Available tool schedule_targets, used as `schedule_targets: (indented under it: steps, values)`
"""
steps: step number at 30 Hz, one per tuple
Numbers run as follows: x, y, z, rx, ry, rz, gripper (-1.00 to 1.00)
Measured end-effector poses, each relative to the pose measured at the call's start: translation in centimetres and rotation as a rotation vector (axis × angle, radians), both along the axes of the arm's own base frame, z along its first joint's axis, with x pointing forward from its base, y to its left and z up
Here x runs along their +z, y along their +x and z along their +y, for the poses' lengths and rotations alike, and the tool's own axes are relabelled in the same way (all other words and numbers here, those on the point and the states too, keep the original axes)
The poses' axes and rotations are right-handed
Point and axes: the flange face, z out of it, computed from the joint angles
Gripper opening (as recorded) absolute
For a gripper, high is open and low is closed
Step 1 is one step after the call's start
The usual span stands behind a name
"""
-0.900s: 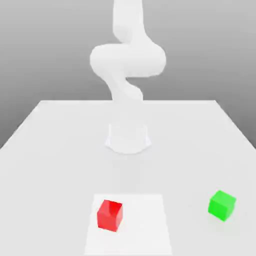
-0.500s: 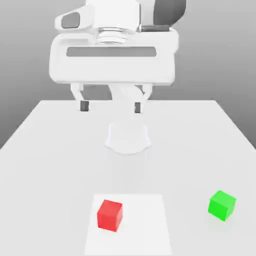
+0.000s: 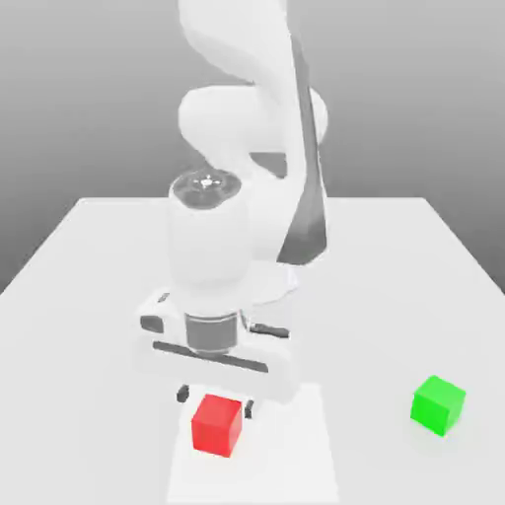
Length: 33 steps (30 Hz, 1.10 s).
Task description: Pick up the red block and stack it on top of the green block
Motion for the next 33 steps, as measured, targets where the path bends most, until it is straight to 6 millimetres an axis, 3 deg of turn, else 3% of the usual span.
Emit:
schedule_targets:
  steps: [7,13,18,20,23,24,29,30,33]
  values:
    - [-0.1,0.0,0.0,0.0,0.0,0.0,-1.0]
    - [5.4,0.1,0.6,0.007,0.001,0.0,-1.0]
    - [7.6,0.2,14.8,0.188,0.005,0.0,-1.0]
    - [8.3,-1.1,20.6,0.252,0.005,0.0,-1.0]
    - [9.3,-4.6,28.9,0.348,0.003,0.0,-1.0]
    - [9.1,-5.4,30.4,0.364,0.002,-0.001,-1.0]
    - [4.1,-5.0,30.3,0.338,0.0,-0.002,-1.0]
    - [3.4,-5.1,30.3,0.338,0.001,-0.001,1.0]
    - [3.4,-5.1,30.3,0.338,0.001,-0.001,1.0]
